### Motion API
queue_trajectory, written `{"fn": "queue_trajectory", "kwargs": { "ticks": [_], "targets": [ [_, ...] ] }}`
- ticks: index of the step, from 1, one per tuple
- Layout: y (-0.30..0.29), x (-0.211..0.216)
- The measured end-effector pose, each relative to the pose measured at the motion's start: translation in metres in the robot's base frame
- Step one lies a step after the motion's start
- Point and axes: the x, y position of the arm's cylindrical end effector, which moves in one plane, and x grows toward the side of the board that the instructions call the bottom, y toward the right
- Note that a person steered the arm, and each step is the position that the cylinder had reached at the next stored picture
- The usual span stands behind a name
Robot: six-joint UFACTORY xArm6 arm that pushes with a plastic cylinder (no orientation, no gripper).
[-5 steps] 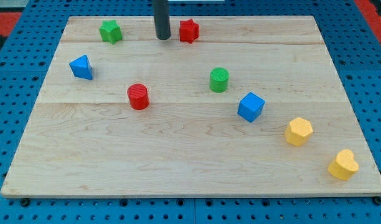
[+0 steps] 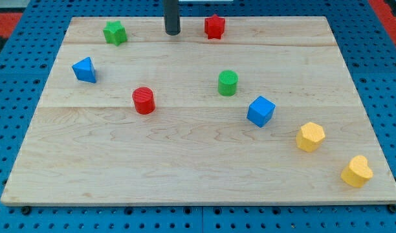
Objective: Push the red circle towards down
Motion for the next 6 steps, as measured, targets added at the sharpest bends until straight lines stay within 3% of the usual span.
{"fn": "queue_trajectory", "kwargs": {
  "ticks": [1, 3, 4, 6],
  "targets": [
    [-0.008, 0.002],
    [-0.035, 0.112],
    [-0.015, 0.164],
    [-0.067, 0.204]
  ]
}}
